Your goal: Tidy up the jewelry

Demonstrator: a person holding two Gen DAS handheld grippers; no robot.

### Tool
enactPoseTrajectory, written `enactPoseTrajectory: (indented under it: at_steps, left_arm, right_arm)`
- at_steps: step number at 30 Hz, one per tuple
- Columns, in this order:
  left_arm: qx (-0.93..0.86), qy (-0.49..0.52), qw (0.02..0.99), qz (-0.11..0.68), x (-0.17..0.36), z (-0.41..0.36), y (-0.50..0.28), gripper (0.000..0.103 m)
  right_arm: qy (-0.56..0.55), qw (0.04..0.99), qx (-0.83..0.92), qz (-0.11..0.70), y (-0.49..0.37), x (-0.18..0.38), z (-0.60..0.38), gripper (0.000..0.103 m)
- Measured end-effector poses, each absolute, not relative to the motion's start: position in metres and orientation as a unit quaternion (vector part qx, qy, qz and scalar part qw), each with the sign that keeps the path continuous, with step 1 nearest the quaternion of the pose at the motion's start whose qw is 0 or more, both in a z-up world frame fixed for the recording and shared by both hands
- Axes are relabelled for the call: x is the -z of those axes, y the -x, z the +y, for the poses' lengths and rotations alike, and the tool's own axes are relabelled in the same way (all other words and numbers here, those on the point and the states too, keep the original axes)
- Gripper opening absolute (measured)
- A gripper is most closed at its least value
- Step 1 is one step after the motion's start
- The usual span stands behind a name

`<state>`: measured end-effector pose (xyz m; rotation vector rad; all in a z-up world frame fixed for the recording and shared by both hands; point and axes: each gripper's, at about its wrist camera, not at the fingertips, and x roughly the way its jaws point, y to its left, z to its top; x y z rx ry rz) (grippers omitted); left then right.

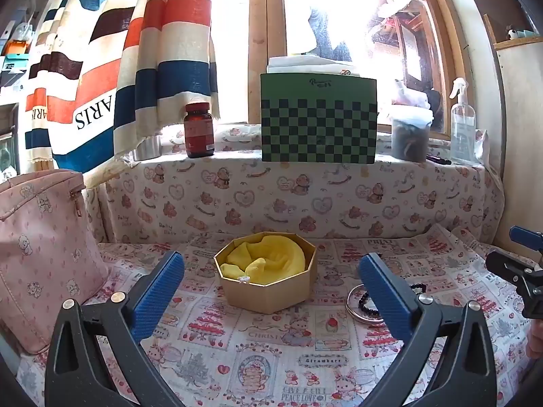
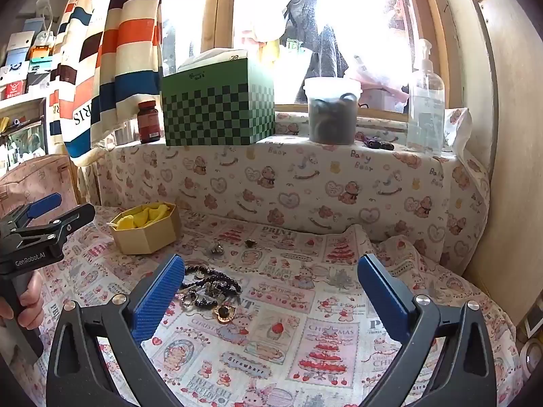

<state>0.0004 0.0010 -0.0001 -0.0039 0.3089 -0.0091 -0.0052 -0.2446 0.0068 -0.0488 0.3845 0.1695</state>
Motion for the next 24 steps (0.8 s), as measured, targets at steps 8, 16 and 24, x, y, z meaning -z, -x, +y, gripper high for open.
enactPoseTrajectory:
  at_steps: [8,16,24]
  left_arm:
    - [0.006,0.005,0.989,0.151,-0.0002,0.0076,0.0003,0.103]
    - [0.007,-0.003,0.988,0.151,-0.0015,0.0028,0.0005,0.103]
    - [0.001,-0.003,0.989,0.151,-0.0003,0.0007,-0.0002,0.103]
  right_arm:
    - [0.025,0.978,-0.085,0.187,0.0055,-0.0060,-0.2427,0.103]
    - [0.026,0.979,-0.082,0.183,0.0081,-0.0058,-0.2420,0.103]
    - [0.027,0.979,-0.093,0.181,0.0100,-0.0072,-0.2424,0.103]
